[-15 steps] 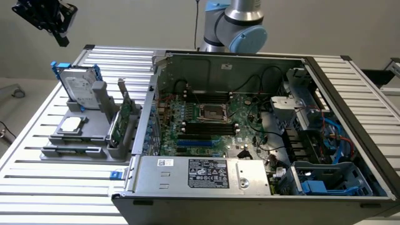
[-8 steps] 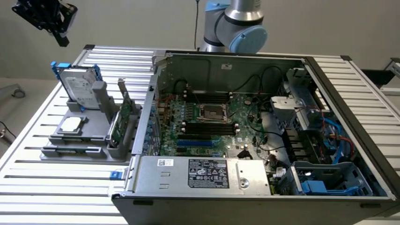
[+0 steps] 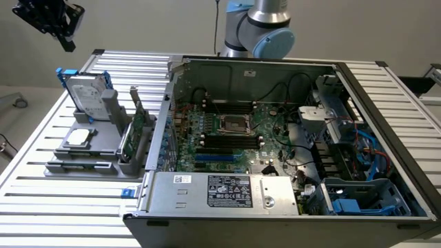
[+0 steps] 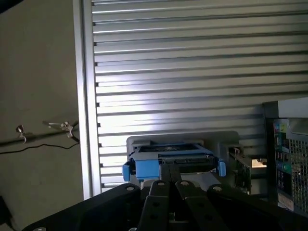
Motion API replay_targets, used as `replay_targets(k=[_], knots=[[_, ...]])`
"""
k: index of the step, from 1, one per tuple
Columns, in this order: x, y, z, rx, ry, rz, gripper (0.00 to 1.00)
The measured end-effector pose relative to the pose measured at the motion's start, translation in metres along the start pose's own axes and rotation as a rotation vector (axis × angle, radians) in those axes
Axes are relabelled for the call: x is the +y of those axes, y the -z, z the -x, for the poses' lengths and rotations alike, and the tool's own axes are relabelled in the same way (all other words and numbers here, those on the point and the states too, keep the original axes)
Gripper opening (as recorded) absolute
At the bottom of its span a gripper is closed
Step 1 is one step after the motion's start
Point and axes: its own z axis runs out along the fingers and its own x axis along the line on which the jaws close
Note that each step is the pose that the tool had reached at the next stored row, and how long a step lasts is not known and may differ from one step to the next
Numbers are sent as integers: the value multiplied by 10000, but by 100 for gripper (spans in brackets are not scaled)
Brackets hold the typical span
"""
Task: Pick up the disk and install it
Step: 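Pick up the disk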
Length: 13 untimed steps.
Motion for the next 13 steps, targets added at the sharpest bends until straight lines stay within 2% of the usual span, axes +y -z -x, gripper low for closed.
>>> replay_targets(k=[13], knots=[[-5, -55, 0, 213, 2349, 13, 11]])
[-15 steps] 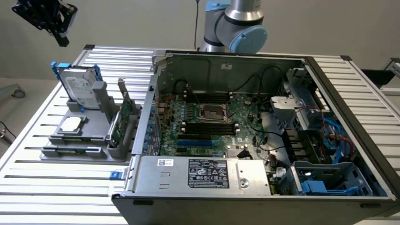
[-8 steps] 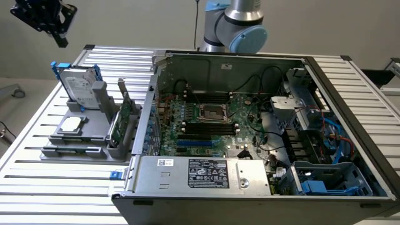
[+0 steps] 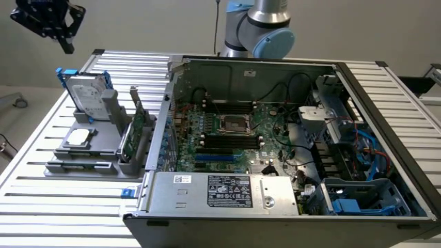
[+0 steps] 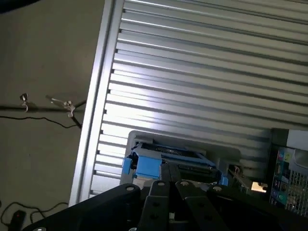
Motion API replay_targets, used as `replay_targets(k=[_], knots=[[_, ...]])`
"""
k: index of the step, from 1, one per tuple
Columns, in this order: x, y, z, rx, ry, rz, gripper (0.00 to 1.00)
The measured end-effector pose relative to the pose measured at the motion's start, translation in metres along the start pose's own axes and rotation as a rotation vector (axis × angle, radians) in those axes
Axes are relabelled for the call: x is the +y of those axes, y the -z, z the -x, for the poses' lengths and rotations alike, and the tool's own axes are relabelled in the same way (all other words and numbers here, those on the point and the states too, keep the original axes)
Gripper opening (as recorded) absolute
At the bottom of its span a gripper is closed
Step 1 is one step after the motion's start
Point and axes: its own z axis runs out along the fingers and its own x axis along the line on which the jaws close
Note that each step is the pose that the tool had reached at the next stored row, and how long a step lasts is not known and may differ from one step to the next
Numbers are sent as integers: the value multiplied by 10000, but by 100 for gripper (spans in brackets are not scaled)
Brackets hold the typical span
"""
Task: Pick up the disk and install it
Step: 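Pick up the disk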
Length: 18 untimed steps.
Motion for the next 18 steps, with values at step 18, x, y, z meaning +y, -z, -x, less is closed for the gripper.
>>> replay_targets(k=[18], knots=[[-8, -89, 0, 326, 3239, -46, 11]])
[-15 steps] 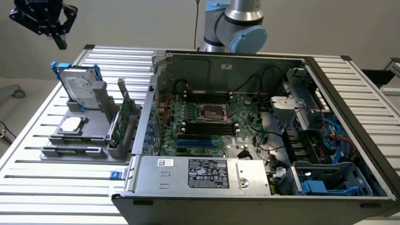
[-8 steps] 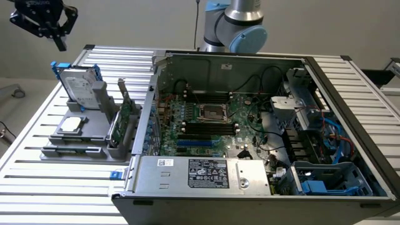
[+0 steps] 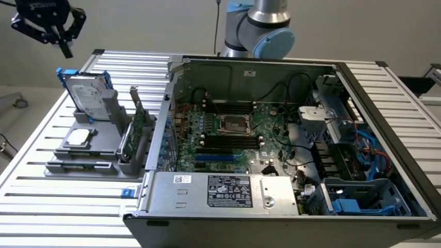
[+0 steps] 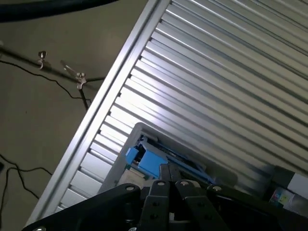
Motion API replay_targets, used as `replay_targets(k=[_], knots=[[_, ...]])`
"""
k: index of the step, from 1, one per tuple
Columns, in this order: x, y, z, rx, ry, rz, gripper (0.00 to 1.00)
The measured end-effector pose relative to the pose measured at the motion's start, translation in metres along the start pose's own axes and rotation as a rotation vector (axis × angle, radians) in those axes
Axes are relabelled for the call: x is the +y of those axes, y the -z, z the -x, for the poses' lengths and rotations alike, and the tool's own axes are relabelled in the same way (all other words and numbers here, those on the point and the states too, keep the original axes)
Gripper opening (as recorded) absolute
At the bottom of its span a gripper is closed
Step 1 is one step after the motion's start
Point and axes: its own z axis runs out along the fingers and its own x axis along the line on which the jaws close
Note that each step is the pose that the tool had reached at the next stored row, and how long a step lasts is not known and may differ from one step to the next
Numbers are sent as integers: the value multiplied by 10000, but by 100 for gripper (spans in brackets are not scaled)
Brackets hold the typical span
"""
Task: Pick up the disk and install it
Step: 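Pick up the disk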
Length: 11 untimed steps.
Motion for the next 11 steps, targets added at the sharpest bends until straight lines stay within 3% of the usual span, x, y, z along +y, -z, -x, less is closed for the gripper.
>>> replay_targets(k=[11], knots=[[-2, -31, 0, 259, 1865, -177, 11]])
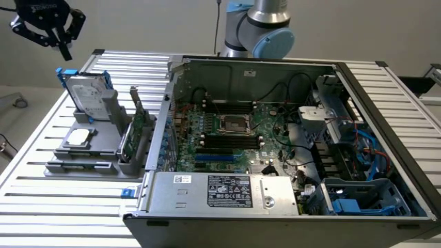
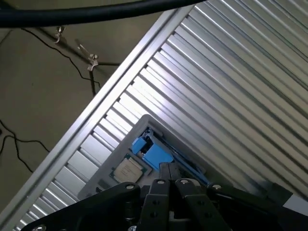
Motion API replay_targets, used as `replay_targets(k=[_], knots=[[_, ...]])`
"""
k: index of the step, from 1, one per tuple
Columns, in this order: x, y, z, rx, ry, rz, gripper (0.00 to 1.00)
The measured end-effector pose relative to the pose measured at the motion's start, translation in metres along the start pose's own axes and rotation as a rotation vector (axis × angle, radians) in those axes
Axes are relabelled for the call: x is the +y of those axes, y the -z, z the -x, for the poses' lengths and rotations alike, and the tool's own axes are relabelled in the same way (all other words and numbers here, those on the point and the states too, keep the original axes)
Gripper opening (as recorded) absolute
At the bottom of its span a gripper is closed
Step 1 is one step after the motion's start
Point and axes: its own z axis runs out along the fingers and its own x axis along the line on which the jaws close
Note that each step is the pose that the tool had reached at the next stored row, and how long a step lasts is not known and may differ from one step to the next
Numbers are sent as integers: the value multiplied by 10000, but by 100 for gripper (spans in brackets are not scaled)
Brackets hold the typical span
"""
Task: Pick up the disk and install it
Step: 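Pick up the disk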
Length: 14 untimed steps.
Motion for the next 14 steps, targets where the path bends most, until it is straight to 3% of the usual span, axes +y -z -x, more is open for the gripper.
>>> replay_targets(k=[8, 14], knots=[[-2, -26, 0, 173, 1418, -108, 11], [-3, -51, 1, 266, 2498, -162, 11]])
